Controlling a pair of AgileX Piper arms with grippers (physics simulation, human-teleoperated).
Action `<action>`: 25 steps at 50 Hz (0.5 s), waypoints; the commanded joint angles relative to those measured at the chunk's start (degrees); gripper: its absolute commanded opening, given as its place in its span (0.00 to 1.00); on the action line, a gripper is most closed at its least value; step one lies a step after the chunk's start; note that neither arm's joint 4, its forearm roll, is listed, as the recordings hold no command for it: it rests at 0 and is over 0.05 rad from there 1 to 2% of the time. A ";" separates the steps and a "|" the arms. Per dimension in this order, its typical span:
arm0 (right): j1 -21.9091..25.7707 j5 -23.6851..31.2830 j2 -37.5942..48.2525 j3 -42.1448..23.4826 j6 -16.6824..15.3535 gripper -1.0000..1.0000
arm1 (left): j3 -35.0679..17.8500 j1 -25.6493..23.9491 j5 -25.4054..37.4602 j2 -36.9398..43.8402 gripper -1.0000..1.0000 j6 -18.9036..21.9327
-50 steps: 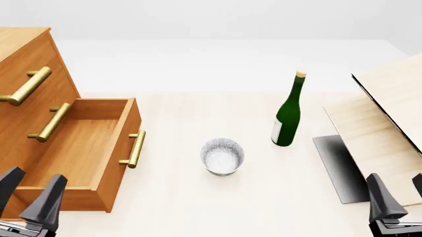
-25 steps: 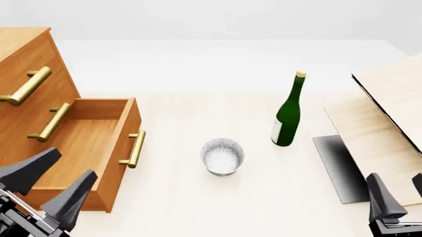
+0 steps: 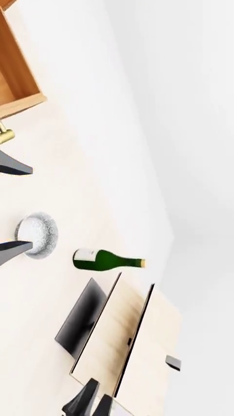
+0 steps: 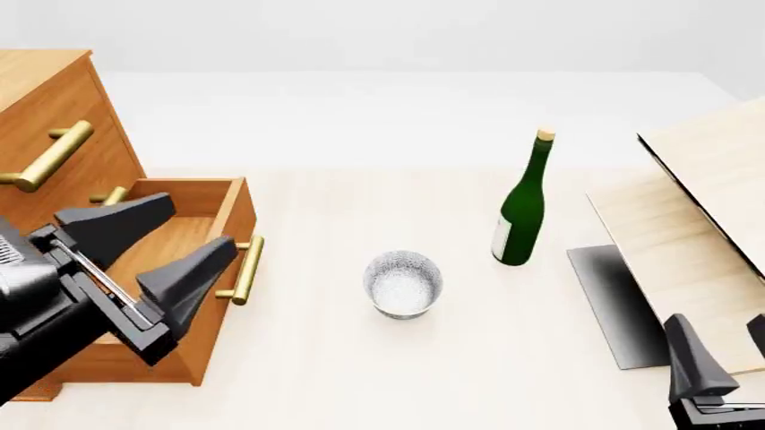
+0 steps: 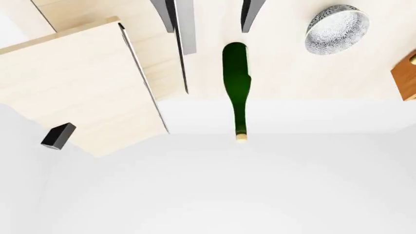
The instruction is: Put the bowl in the bottom drawer of the cabinet.
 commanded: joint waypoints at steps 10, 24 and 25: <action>0.00 0.00 0.00 0.00 -0.01 1.00 | -12.86 -1.24 4.44 14.28 1.00 -0.31; -0.01 0.00 0.00 0.00 0.00 1.00 | -20.47 -3.07 9.43 22.43 1.00 -2.70; 0.01 0.00 0.00 0.00 0.00 1.00 | -20.98 -3.05 9.75 22.95 1.00 -2.67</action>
